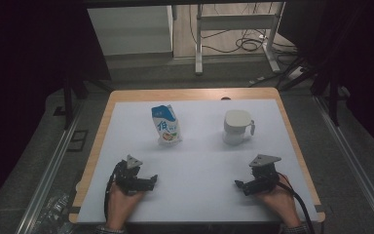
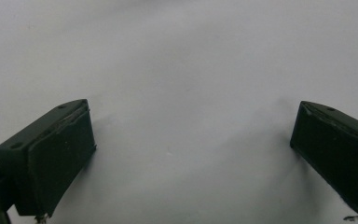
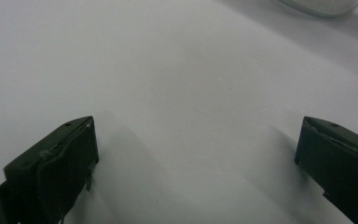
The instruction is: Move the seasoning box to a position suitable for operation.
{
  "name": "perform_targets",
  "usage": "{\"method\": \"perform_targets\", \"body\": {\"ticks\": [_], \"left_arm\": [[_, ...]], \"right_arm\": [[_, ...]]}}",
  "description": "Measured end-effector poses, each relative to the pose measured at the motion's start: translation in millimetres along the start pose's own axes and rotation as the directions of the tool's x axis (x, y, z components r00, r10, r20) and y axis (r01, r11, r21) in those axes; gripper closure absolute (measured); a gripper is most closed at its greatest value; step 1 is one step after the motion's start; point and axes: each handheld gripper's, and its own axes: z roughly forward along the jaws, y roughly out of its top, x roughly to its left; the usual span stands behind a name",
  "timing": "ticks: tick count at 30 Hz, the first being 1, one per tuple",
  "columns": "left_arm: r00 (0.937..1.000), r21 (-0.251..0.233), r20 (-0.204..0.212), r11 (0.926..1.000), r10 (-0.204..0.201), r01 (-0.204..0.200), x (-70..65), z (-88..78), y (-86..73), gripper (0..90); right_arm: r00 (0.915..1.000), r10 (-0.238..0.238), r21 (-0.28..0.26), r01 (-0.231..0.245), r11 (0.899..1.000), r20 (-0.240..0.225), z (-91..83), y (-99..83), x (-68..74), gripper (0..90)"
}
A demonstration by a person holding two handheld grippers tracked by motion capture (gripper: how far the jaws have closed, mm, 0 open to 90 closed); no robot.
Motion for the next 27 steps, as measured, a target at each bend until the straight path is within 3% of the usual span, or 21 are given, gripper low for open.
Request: {"method": "perform_targets", "body": {"ticks": [6,15,22,27], "left_arm": [[1.0000,0.000,0.000,1.0000,0.000,0.000,0.0,0.0,0.0,0.0],[1.0000,-0.001,0.000,1.0000,0.000,0.000,0.0,-0.1,-0.1,0.0],[1.0000,-0.001,0.000,1.0000,0.000,0.000,0.1,-0.1,-0.1,0.0],[1.0000,-0.001,0.000,1.0000,0.000,0.000,0.1,-0.1,-0.1,0.0]], "right_arm": [[0.9999,0.010,-0.001,-0.010,1.000,0.003,-0.6,0.3,0.4,0.8],[0.9995,0.030,-0.025,-0.030,0.999,0.003,-4.2,2.9,0.5,11.6],[0.9960,0.088,-0.049,-0.088,0.995,-0.014,-7.7,8.0,-5.1,11.8],[0.9970,0.077,-0.078,-0.076,0.994,0.006,-11.2,9.3,-7.0,15.0]]}}
